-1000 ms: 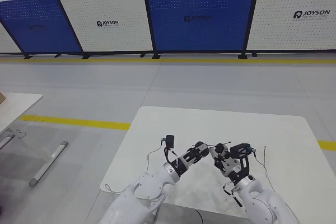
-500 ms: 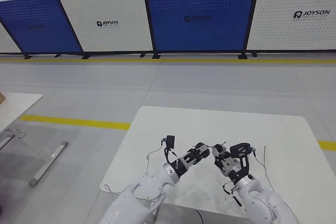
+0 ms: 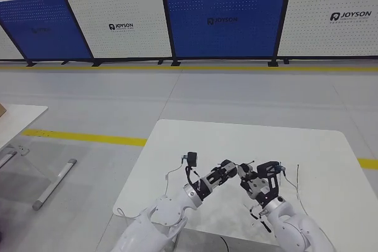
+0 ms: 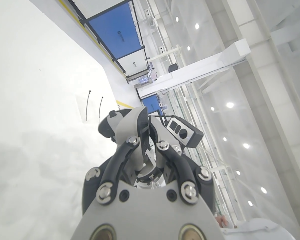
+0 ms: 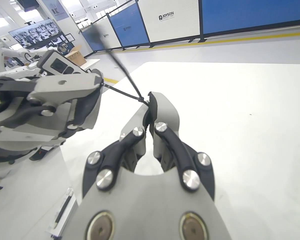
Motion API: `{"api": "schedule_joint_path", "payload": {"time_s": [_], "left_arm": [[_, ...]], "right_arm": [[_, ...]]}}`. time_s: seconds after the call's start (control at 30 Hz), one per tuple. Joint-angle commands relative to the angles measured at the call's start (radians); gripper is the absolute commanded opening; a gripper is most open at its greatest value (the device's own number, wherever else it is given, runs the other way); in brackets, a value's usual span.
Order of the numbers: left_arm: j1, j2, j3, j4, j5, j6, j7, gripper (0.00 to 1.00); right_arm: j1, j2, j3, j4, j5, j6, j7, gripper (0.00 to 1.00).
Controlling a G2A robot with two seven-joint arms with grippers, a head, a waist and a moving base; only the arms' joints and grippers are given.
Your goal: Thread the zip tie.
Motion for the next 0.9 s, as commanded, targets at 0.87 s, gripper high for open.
{"api": "schedule_joint_path", "payload": {"time_s": [0.87], "left_arm": [[0.038, 0.007, -0.023, -0.059, -0.012, -0.053, -0.018, 0.00]], "right_arm": [[0.023, -0.002, -0.015, 0.058, 0.005, 0.010, 0.014, 0.00]]}}
